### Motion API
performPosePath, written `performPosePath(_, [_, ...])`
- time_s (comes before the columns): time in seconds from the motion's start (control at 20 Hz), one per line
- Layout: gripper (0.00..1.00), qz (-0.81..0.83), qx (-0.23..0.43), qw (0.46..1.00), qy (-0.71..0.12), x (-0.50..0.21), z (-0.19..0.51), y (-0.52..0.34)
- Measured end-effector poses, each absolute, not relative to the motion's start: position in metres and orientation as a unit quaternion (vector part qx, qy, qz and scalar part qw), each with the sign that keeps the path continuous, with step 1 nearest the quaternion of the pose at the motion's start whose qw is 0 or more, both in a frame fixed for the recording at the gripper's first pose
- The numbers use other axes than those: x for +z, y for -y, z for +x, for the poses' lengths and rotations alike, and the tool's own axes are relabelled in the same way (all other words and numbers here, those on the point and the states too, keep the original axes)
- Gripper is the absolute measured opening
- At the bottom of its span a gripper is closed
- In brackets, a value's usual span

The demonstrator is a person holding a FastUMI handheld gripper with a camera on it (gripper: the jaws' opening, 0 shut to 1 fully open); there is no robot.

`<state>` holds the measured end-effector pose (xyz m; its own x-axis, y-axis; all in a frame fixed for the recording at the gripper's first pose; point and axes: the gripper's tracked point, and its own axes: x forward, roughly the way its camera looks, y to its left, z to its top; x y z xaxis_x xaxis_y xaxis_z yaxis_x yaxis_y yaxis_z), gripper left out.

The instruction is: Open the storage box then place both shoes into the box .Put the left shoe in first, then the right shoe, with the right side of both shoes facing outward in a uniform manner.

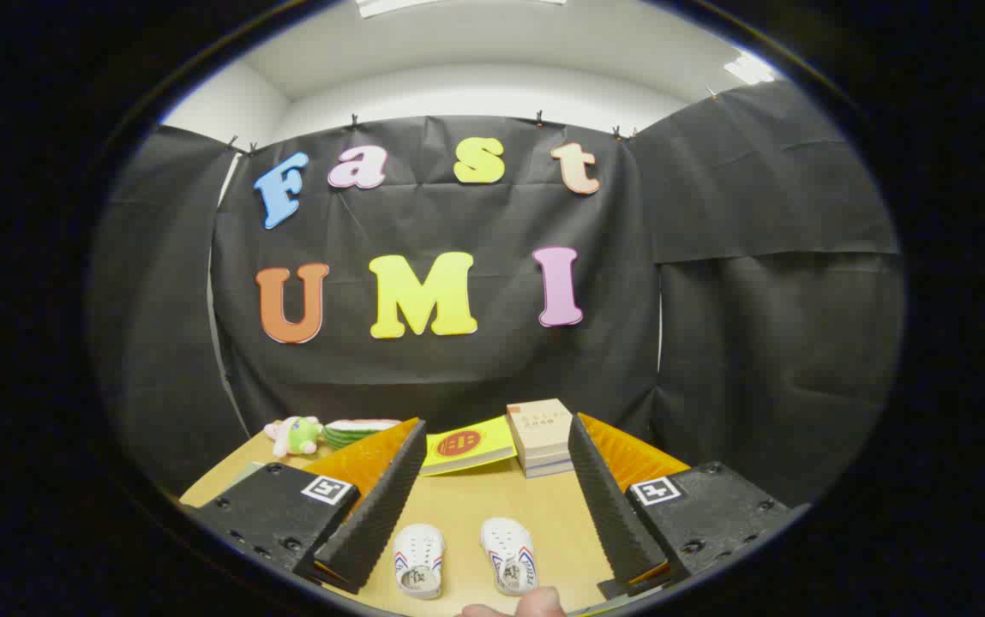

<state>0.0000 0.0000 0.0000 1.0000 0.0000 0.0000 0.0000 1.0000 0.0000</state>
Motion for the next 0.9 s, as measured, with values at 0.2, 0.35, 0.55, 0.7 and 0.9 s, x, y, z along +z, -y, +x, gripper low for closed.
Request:
performPosePath(0.2, [1.0, -0.007, 0.009, 1.0, -0.003, 0.0, -0.002, -0.002])
performPosePath(0.35, [1.0, -0.007, 0.011, 1.0, -0.01, -0.004, -0.003, -0.001])
performPosePath(0.55, [1.0, -0.01, 0.022, 1.0, -0.017, -0.004, -0.004, -0.005])
performPosePath(0.7, [1.0, -0.02, 0.034, 0.999, -0.012, -0.001, -0.007, -0.007])
performPosePath(0.9, [1.0, -0.01, 0.063, 0.997, -0.042, -0.02, -0.006, -0.025])
